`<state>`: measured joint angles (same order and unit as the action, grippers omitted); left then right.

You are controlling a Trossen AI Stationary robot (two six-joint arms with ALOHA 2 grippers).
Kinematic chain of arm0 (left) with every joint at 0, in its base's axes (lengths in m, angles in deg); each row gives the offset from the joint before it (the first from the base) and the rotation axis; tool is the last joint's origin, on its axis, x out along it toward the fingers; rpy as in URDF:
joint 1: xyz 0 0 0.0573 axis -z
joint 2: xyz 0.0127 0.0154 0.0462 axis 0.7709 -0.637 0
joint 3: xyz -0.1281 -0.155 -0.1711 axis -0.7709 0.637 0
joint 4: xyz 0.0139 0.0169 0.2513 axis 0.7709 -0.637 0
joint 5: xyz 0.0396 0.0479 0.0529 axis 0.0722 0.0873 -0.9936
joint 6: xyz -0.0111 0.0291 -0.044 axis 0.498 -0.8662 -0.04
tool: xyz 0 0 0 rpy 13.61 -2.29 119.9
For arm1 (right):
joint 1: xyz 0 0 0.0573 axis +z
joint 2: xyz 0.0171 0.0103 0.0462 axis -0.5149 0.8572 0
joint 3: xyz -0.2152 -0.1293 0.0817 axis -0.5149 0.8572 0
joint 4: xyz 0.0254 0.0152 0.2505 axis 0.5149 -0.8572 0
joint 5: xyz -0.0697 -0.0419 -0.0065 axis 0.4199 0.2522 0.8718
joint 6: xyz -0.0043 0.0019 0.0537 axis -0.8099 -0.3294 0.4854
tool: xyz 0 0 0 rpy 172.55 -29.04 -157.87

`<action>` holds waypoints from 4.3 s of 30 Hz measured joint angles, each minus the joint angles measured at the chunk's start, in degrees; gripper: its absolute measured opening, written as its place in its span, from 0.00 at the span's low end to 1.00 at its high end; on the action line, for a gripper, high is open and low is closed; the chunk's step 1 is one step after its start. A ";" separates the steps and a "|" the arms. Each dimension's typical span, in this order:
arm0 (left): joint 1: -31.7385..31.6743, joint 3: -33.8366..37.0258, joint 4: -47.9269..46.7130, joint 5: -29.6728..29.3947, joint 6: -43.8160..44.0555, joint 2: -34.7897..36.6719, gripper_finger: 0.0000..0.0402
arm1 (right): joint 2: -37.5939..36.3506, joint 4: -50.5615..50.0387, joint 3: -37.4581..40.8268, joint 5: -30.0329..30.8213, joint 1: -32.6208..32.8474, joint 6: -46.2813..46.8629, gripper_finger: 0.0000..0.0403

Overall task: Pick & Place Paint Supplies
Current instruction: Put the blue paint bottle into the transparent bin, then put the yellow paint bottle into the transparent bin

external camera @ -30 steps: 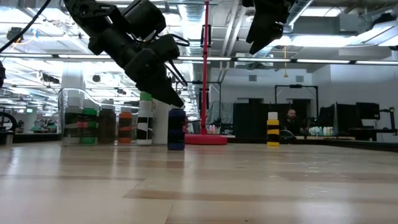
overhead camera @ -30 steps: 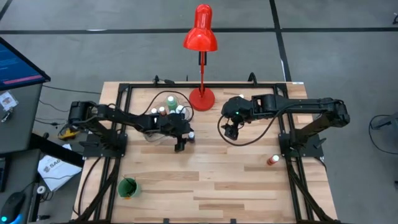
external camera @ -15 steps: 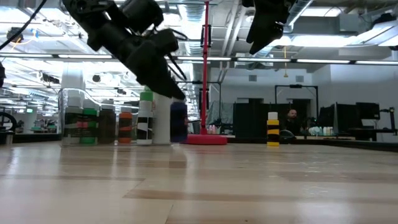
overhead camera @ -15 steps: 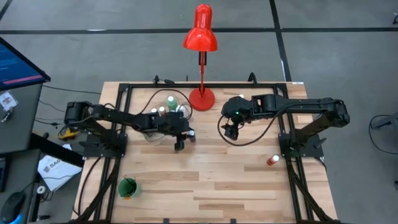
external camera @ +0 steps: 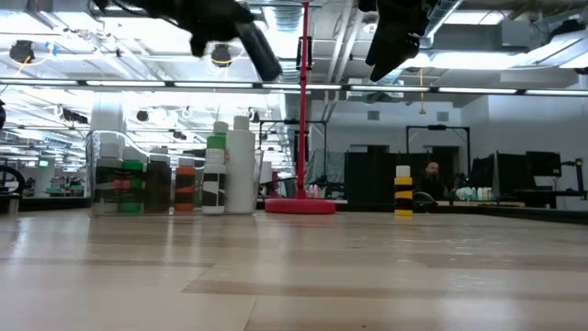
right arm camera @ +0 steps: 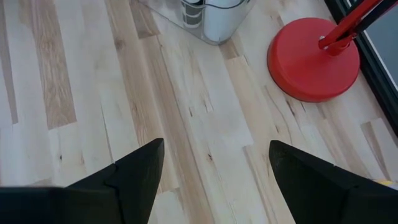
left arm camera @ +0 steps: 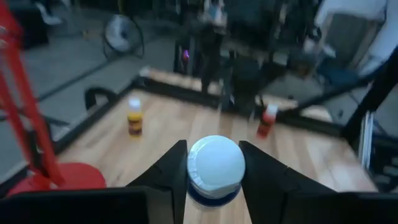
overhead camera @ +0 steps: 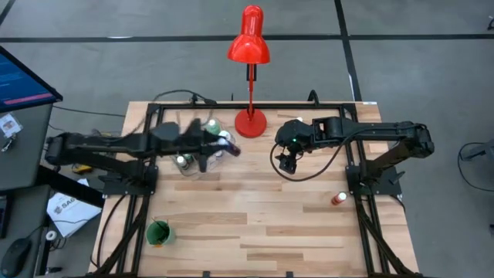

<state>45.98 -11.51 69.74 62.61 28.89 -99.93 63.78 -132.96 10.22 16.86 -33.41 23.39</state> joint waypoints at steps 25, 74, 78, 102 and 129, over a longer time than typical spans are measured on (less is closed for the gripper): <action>0.00 0.08 -28.14 -17.28 4.89 11.09 0.27 | 0.02 0.04 0.00 0.21 0.04 0.48 0.71; -3.21 15.93 -19.73 -26.29 14.75 5.91 0.28 | 0.02 7.61 8.28 -0.04 0.42 4.52 0.71; -3.21 15.95 -18.94 -26.27 13.81 5.88 0.28 | 0.02 7.59 8.28 -0.04 0.42 4.50 0.71; -3.19 15.95 -15.56 -24.73 12.07 -2.11 0.30 | 0.02 7.69 8.28 -0.07 0.42 4.96 0.71; -3.19 15.02 -10.84 -19.33 7.74 -0.57 0.69 | -0.01 -8.12 8.26 -0.07 -9.14 16.92 0.71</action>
<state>42.79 3.51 58.90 43.28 36.63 -100.50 63.77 -141.08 18.49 16.80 -42.54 40.31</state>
